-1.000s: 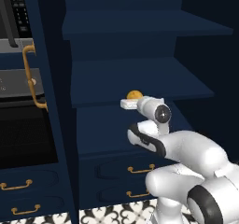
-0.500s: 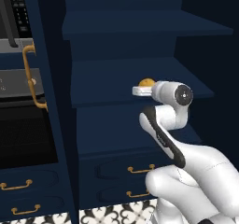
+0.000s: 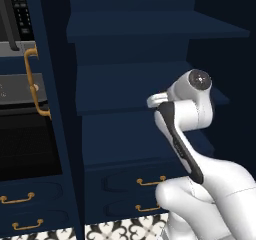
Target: Open the cabinet, pick up the bread from the cabinet and place it in the basket. Then move the basket to the dining counter.
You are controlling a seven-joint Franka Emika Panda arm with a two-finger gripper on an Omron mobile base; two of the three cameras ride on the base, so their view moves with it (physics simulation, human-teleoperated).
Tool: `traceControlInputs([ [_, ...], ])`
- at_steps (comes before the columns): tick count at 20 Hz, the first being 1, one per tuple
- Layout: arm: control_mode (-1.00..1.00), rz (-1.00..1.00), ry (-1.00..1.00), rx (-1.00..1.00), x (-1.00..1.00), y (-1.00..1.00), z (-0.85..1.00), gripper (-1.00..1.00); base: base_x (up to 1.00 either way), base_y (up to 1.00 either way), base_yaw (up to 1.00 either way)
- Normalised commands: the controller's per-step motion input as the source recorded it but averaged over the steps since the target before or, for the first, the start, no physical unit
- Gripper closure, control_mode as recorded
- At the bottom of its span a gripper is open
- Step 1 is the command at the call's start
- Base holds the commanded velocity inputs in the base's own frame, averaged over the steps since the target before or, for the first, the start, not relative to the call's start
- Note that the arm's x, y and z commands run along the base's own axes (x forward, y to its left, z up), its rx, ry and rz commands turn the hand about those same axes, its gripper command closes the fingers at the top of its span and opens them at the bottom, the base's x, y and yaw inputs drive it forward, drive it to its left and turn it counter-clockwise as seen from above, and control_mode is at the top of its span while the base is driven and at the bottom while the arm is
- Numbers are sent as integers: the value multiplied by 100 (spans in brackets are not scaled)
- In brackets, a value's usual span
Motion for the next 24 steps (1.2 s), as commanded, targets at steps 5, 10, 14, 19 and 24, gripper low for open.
traceControlInputs([
  [5, -100, 0, 19, -4, -9, -16, -11, 100, 0, 0, 0],
  [10, -100, 0, 3, 3, -13, -10, -39, 100, 0, 0, 0],
  [14, -100, 0, 1, 4, -25, -5, -46, 100, 0, 0, 0],
  [19, -100, -1, 0, 0, -35, -5, -2, 100, 0, 0, 0],
  [24, -100, -5, -11, 3, -30, -15, 0, 100, 0, 0, 0],
])
